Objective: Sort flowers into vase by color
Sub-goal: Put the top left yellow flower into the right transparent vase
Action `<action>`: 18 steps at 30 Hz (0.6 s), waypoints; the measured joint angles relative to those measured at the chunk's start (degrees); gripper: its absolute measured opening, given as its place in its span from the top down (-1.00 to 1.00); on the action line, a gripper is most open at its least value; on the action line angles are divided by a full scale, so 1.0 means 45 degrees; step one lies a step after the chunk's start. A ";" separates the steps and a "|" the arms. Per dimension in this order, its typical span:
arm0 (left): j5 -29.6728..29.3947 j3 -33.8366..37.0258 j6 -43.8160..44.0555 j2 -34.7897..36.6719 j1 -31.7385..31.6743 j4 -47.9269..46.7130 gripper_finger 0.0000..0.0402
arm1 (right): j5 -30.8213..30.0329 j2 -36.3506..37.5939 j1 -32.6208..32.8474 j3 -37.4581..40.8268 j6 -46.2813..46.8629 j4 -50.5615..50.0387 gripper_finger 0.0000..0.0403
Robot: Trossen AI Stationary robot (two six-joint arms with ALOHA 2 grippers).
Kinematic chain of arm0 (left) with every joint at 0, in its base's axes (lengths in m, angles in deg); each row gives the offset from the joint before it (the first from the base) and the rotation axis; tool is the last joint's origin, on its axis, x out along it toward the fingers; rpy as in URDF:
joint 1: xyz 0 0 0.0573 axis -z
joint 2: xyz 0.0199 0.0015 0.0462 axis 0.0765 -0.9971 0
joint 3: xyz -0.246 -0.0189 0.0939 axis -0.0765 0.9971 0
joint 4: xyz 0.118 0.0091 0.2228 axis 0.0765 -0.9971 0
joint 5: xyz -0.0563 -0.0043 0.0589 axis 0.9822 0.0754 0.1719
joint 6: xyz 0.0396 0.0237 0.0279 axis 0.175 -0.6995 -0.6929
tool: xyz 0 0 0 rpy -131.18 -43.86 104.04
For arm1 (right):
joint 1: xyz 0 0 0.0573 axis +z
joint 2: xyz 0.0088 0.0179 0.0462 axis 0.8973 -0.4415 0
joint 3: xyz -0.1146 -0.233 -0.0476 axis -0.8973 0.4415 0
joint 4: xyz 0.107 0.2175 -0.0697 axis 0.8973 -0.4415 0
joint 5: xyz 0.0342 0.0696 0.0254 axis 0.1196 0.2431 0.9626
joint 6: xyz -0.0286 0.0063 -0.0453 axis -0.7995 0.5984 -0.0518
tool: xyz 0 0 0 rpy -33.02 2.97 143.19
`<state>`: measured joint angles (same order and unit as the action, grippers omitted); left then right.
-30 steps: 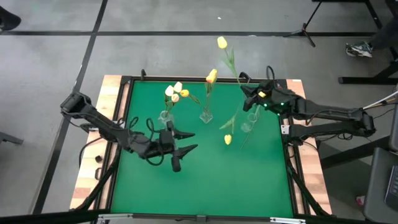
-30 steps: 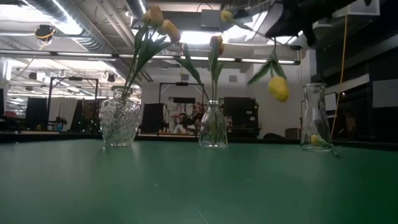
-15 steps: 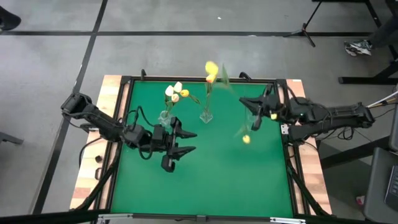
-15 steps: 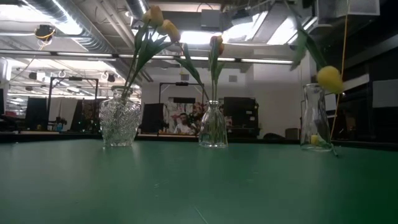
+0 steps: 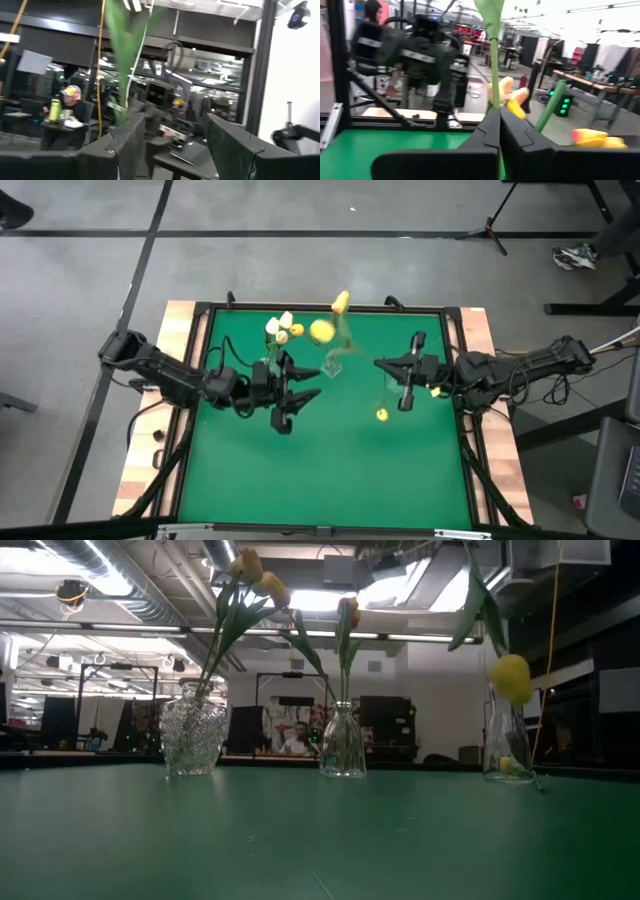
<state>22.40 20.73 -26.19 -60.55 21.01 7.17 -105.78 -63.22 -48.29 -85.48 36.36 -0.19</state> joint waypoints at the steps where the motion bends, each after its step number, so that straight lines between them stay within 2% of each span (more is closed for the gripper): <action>1: 0.0075 0.0000 0.0042 0.0000 -0.0188 -0.0009 -0.02 | 0.0200 -0.0164 0.0000 0.0000 0.0043 0.0130 1.00; 9: 0.0327 0.0000 0.1017 -0.0704 -0.1313 -0.0114 -0.02 | 0.0779 -0.1366 -0.0029 0.0000 0.0056 0.1457 1.00; 18: 0.0616 -0.0370 0.1601 -0.1010 -0.1670 -0.1141 -0.02 | 0.0883 -0.1772 -0.0029 0.0000 0.0060 0.1639 1.00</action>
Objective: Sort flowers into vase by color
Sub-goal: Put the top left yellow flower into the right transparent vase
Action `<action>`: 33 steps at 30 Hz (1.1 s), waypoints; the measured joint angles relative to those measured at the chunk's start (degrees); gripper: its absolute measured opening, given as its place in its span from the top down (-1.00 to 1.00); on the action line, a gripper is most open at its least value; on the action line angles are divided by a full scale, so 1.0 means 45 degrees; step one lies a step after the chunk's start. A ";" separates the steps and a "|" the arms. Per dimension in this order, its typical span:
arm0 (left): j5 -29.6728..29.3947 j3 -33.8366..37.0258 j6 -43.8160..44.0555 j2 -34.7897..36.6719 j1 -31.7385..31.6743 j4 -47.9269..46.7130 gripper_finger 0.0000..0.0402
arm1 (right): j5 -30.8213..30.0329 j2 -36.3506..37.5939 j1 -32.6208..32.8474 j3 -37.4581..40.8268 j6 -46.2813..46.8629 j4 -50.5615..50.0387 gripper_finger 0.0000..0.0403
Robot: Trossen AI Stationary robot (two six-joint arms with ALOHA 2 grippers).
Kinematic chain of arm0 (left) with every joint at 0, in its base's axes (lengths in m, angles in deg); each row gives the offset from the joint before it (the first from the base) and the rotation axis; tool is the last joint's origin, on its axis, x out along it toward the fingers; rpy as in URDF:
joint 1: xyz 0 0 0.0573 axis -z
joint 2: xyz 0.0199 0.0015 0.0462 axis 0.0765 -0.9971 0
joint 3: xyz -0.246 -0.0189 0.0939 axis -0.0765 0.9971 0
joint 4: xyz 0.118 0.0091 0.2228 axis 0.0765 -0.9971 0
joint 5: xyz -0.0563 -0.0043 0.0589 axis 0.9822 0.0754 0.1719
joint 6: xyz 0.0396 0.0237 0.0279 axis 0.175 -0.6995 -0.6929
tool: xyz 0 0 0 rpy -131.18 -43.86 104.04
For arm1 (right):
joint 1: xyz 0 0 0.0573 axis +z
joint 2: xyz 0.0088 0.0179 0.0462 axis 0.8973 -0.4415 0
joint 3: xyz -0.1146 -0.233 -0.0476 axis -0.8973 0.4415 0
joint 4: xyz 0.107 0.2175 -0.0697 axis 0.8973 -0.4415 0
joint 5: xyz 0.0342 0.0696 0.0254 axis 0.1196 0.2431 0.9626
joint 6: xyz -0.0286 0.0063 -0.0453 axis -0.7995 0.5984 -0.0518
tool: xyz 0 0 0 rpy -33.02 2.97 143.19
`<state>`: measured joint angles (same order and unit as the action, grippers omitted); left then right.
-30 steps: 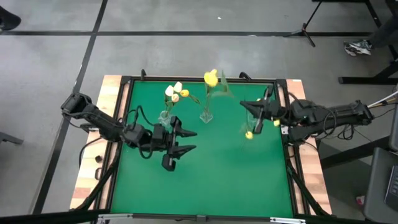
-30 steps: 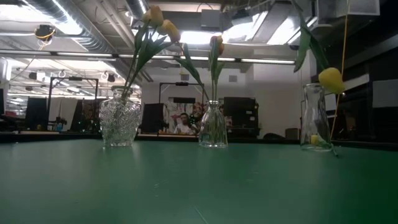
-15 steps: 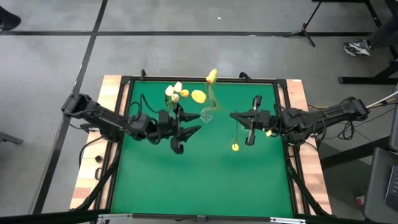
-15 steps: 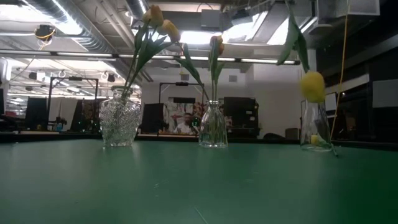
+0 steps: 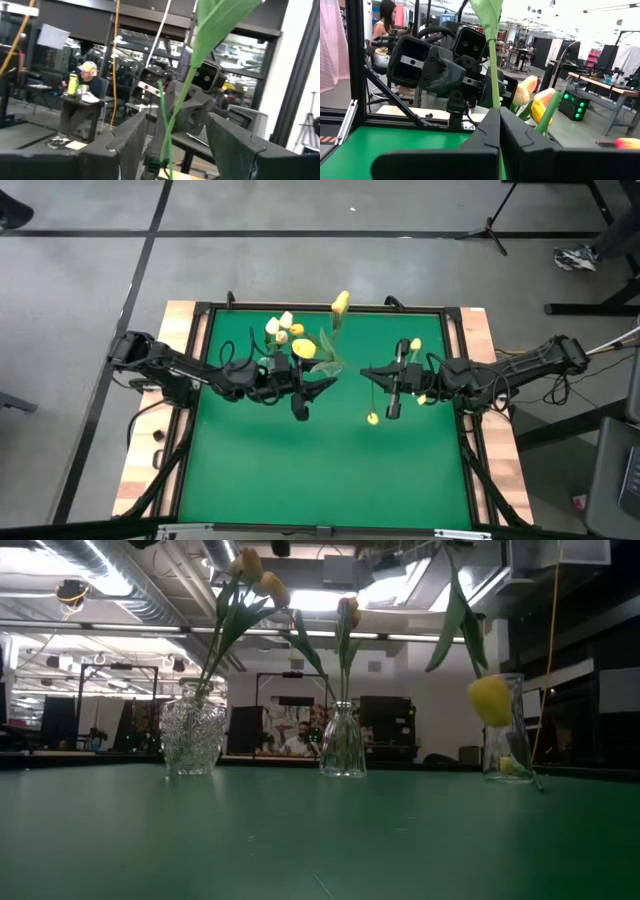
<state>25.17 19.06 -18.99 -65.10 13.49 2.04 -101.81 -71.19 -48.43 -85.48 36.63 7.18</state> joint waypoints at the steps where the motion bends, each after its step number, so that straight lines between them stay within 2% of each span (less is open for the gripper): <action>1: 0.0072 -0.0103 0.0005 0.0000 0.0000 -0.0126 -0.02 | -0.0002 0.0000 0.0000 0.0003 0.0000 0.0053 1.00; 9: 0.0205 -0.1160 -0.0955 -0.0051 -0.0052 -0.1847 -0.02 | 0.0466 0.0000 -0.0005 0.0000 0.0005 0.0725 1.00; 22: 0.0241 -0.2639 -0.1238 -0.1418 -0.0227 -0.2993 -0.02 | 0.0680 -0.0301 -0.0005 0.0000 0.0325 0.0927 1.00; 27: -0.0443 -0.2675 -0.1137 -0.1418 -0.0217 -0.2562 -0.02 | 0.0680 -0.0301 -0.0005 0.0000 0.0247 0.0878 1.00; 33: 0.0104 -0.2675 -0.0989 -0.1413 -0.0175 -0.1779 -0.02 | 0.0674 -0.0301 -0.0005 0.0000 0.0194 0.0579 1.00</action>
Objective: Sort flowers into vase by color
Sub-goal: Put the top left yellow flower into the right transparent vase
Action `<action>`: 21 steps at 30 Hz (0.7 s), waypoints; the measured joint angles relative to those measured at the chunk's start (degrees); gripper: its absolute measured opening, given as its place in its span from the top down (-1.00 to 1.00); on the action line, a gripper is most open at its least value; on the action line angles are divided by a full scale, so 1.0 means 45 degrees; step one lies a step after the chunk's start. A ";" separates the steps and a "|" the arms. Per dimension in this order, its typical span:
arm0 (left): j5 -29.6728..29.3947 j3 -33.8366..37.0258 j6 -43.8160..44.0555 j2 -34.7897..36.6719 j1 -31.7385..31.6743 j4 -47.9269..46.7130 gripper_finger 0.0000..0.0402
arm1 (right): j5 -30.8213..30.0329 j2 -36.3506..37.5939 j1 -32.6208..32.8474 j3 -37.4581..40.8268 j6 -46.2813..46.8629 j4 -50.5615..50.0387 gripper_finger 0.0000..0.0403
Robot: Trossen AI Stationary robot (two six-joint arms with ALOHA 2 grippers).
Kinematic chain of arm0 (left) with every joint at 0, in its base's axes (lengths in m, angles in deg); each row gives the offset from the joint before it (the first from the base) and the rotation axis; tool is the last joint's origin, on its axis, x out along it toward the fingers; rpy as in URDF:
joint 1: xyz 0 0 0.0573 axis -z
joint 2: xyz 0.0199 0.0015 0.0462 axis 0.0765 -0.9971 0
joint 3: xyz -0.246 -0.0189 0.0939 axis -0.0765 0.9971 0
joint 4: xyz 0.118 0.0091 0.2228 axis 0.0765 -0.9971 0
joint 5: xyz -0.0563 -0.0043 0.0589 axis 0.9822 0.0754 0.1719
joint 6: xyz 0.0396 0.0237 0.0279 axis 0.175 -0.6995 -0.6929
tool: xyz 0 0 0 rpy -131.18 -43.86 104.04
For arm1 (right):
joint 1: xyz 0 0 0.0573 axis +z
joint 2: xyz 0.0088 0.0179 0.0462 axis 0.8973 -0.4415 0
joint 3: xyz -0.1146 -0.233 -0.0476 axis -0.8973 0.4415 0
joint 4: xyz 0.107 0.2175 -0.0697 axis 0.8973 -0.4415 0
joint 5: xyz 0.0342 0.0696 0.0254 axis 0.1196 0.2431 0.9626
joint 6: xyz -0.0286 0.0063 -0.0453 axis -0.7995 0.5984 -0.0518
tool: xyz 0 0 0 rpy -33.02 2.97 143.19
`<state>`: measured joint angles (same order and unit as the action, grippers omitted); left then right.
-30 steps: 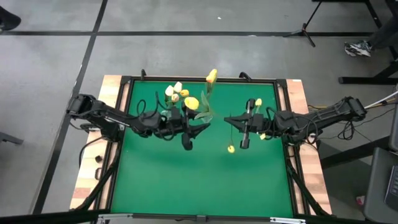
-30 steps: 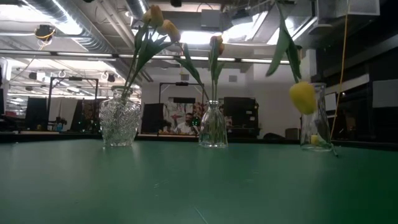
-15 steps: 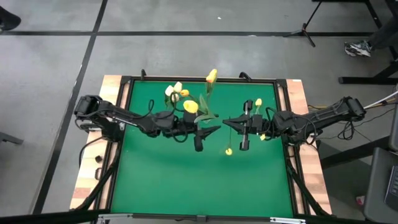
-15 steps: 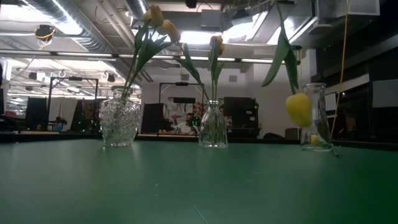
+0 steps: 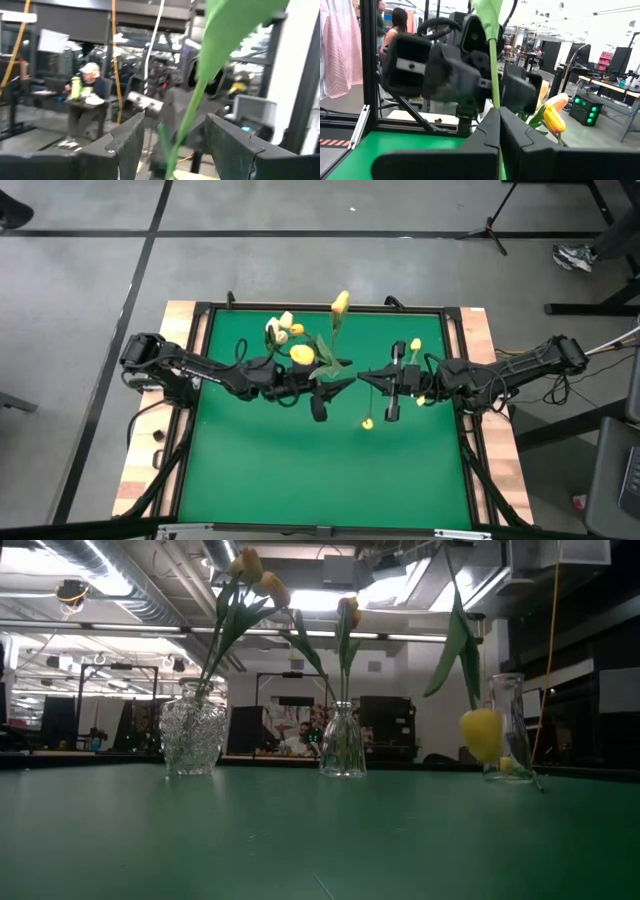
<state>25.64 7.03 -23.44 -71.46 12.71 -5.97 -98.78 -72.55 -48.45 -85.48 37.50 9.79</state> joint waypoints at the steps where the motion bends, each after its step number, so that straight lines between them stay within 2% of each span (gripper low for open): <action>1: 0.0169 0.0000 0.0000 0.0000 0.0009 0.0170 -0.02 | -0.0002 0.0000 0.0000 0.0000 0.0000 -0.0044 1.00; 4: 0.0588 -0.0003 0.0000 0.0015 -0.0011 0.0480 -0.02 | 0.0002 0.0000 0.0000 0.0000 0.0000 -0.0122 1.00; 15: 0.0499 -0.0005 -0.0010 0.0015 -0.0010 0.0174 0.00 | 0.0039 0.0000 0.0000 0.0000 0.0066 -0.0113 1.00; 21: -0.0130 -0.0005 -0.0091 0.0005 -0.0018 0.0015 0.28 | 0.0322 0.0000 0.0000 0.0000 0.0293 -0.0107 1.00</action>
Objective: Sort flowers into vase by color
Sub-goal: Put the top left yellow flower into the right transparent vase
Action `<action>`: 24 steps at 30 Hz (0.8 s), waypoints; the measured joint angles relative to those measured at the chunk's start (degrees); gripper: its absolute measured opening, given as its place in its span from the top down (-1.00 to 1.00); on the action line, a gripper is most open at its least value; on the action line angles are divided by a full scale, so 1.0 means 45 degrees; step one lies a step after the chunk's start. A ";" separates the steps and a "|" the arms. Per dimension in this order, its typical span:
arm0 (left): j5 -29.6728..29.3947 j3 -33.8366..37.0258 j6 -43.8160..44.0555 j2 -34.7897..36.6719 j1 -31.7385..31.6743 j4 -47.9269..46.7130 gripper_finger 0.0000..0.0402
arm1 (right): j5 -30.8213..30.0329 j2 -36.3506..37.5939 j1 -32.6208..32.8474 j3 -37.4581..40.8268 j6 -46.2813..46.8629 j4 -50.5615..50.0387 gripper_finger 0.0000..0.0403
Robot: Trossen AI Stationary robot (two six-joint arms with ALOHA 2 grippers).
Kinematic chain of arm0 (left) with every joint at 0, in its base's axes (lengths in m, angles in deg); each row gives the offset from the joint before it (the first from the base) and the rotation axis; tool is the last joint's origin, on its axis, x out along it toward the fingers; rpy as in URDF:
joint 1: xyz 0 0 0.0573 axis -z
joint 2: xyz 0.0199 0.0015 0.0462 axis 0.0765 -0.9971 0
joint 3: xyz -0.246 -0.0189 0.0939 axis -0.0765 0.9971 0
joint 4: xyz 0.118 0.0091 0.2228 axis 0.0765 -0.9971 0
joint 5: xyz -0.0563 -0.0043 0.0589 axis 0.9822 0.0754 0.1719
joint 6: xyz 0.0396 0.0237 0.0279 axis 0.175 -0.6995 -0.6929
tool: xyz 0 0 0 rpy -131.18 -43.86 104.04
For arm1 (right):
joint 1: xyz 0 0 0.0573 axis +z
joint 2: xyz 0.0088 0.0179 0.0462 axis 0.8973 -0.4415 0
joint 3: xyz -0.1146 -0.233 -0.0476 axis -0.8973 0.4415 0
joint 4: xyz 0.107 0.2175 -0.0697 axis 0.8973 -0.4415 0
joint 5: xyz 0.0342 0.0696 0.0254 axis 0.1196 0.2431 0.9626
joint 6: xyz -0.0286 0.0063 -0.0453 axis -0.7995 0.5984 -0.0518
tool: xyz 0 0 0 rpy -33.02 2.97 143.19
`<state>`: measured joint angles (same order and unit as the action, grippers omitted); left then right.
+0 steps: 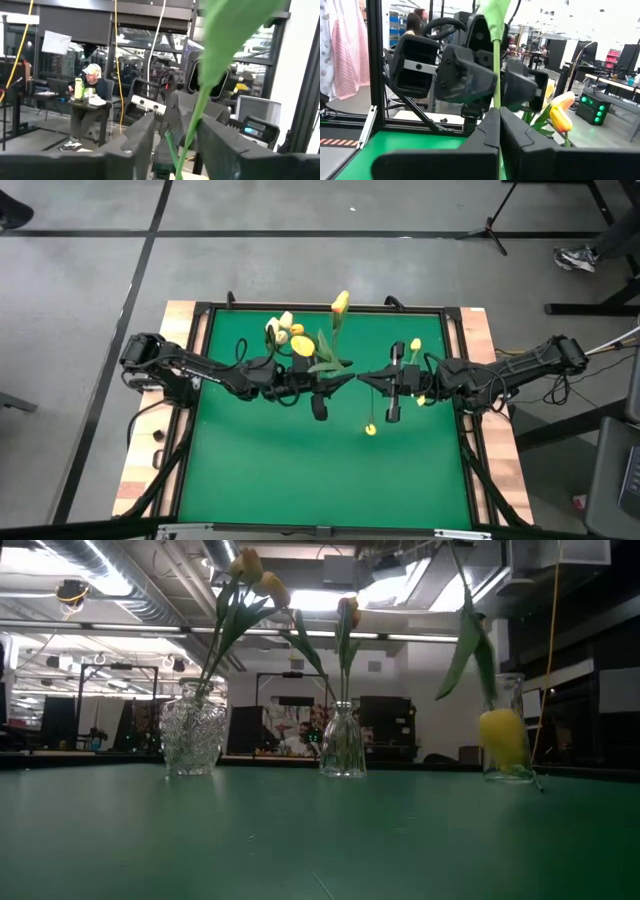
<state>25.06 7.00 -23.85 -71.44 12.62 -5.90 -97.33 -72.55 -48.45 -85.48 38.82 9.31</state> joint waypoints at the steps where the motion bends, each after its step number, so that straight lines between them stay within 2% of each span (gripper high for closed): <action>1: -0.0003 0.0000 -0.0079 0.0000 -0.0011 0.0046 0.34 | -0.0003 0.0000 0.0000 0.0000 0.0059 -0.0022 1.00; 12: 0.0049 0.0000 -0.0157 0.0000 0.0019 -0.0025 0.93 | -0.0118 0.0000 -0.0001 0.0000 0.0114 -0.0273 0.96; 16: -0.0329 0.0010 -0.0279 -0.0010 0.0096 -0.0007 0.97 | -0.0806 0.0010 0.0008 0.0000 0.0102 -0.1012 0.81; 24: -0.1671 0.0010 -0.0603 -0.0010 0.0091 0.0052 0.99 | -0.1856 0.0428 0.0000 0.0000 0.0017 -0.3136 0.39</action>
<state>17.54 7.05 -26.56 -71.48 13.03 -5.67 -105.68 -70.62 -48.45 -85.48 38.89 -4.80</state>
